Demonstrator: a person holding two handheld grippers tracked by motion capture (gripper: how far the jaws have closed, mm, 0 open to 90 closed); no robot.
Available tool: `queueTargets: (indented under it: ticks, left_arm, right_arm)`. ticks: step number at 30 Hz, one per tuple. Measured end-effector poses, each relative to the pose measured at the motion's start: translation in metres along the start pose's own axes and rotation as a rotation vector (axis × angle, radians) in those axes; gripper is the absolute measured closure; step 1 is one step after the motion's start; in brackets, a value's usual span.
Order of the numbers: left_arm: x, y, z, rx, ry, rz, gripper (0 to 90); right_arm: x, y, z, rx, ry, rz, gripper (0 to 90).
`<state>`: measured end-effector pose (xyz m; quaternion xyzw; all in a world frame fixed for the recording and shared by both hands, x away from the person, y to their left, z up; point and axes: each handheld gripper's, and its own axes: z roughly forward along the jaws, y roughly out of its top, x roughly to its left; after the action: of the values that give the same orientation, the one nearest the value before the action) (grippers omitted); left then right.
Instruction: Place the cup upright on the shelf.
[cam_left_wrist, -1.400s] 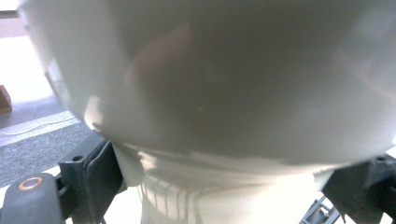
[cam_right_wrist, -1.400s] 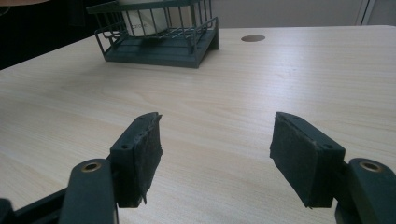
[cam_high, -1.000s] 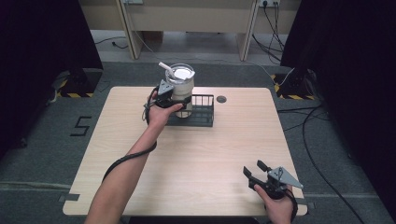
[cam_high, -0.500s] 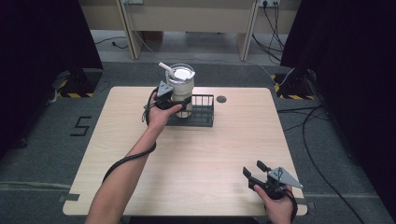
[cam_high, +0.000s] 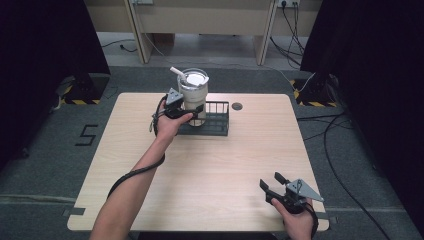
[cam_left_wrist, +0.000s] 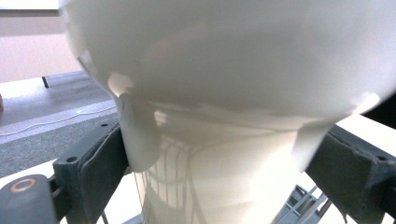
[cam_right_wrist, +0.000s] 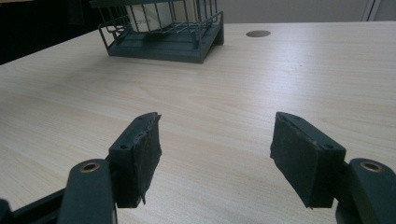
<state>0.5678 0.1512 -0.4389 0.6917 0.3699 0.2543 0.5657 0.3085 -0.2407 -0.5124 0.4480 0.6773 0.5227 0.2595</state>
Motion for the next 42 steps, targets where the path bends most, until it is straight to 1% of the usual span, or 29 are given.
queueTargets:
  ticks: [6, 10, 15, 18, 20, 21, 24, 25, 26, 27, 28, 29, 32, 34, 36, 42]
  left_arm:
    - [0.001, 0.003, -0.008, -0.004, -0.006, 0.003, 10.5]
    - [0.001, 0.006, -0.015, -0.007, -0.009, 0.012, 13.2]
    - [0.002, 0.008, -0.027, -0.004, -0.012, 0.017, 14.2]
    - [0.005, 0.008, -0.035, -0.005, -0.017, 0.007, 14.2]
    - [0.005, 0.009, -0.041, -0.003, -0.022, 0.019, 14.2]
    - [0.005, 0.009, -0.043, -0.004, -0.026, 0.021, 14.2]
    - [0.005, 0.009, -0.051, -0.004, -0.032, 0.033, 14.2]
    - [0.004, 0.01, -0.054, -0.007, -0.031, 0.032, 14.2]
    - [0.004, 0.01, -0.057, -0.007, -0.031, 0.035, 14.3]
    - [0.004, 0.01, -0.059, -0.01, -0.032, 0.033, 14.2]
    - [0.003, 0.01, -0.063, -0.012, -0.036, 0.037, 14.2]
    - [0.003, 0.01, -0.065, -0.017, -0.032, 0.045, 14.2]
    - [0.002, 0.009, -0.072, -0.012, -0.039, 0.046, 14.2]
    - [0.002, 0.008, -0.074, -0.011, -0.037, 0.048, 14.2]
    - [0.001, 0.007, -0.082, -0.024, -0.033, 0.053, 14.3]
    - [0.003, 0.004, -0.095, -0.024, -0.027, 0.059, 14.3]
  right_arm:
    - [0.002, 0.0, 0.001, 0.004, 0.003, 0.001, 33.1]
    - [0.002, 0.0, 0.001, 0.004, 0.003, 0.001, 33.1]
    - [0.002, 0.0, 0.001, 0.004, 0.003, 0.002, 33.1]
    - [0.002, 0.001, 0.001, 0.002, 0.003, 0.002, 33.1]
    - [0.002, 0.001, 0.001, 0.001, -0.001, -0.005, 33.1]
    - [0.003, 0.001, 0.001, 0.003, 0.001, 0.005, 33.1]
    - [0.003, 0.001, 0.001, 0.002, -0.001, 0.005, 33.1]
    - [0.003, 0.001, 0.001, 0.002, -0.001, 0.009, 33.1]
    - [0.003, 0.001, 0.001, 0.0, -0.002, 0.001, 33.1]
    - [0.003, 0.001, 0.001, 0.002, -0.002, 0.008, 33.1]
    - [0.003, 0.001, 0.001, 0.0, -0.002, 0.0, 33.1]
    - [0.003, 0.001, 0.001, 0.001, -0.002, 0.004, 33.1]
    - [0.003, 0.001, 0.001, 0.001, -0.003, 0.004, 33.1]
    - [0.003, 0.002, 0.001, 0.0, -0.004, 0.001, 33.0]
    - [0.003, 0.002, 0.001, 0.0, -0.004, 0.004, 33.1]
    - [0.003, 0.002, 0.001, 0.0, -0.005, 0.004, 33.1]
